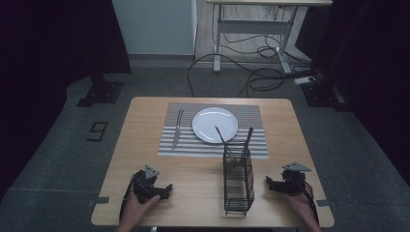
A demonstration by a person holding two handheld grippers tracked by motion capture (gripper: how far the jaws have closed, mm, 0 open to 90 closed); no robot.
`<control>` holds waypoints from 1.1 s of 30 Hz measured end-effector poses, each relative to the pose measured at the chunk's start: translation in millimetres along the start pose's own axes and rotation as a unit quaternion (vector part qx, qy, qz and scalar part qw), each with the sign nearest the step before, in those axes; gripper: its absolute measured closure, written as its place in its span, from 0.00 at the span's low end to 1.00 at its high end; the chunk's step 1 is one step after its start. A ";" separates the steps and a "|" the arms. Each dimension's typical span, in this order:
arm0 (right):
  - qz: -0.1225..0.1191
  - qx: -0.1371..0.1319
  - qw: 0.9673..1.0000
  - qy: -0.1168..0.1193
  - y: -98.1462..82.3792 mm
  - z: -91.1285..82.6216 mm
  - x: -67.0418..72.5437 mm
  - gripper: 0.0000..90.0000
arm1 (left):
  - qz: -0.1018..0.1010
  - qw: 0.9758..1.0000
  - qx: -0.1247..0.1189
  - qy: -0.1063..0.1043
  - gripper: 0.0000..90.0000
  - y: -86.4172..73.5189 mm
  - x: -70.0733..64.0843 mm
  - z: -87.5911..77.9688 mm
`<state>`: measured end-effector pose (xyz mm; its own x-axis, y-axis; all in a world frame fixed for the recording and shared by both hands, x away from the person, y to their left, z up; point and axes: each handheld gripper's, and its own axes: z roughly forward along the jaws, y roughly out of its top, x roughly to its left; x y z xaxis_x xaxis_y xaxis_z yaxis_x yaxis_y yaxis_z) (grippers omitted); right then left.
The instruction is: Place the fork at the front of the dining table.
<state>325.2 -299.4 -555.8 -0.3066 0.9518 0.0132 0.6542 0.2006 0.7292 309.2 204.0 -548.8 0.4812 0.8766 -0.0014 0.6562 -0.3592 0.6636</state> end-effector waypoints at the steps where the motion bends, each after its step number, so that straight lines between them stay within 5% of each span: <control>1: 0.007 0.001 1.000 0.001 0.7 -0.9 -0.5 0.11 | 0.000 1.000 0.000 0.000 0.00 0.0 0.0 0.0; 4: 0.029 -0.015 0.999 0.010 3.9 -7.4 -1.4 0.13 | 0.000 1.000 0.000 0.000 0.00 0.0 0.0 0.0; 15: 0.040 -0.067 0.996 0.035 25.4 -37.8 3.3 0.17 | 0.002 1.000 0.000 -0.002 0.00 0.2 0.4 0.2; 26: -0.007 -0.043 0.997 0.059 68.2 -65.5 13.6 0.19 | 0.003 1.000 0.000 -0.002 0.00 0.5 0.6 0.3; 33: -0.025 -0.052 0.996 0.065 92.0 -79.2 20.5 0.20 | 0.003 1.000 0.001 -0.003 0.00 0.6 0.7 0.2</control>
<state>324.4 -279.9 -434.3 -0.4286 0.9016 0.0586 0.5630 0.2159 0.7978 310.0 204.3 -548.6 0.4881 0.8728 -0.0016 0.6549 -0.3650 0.6618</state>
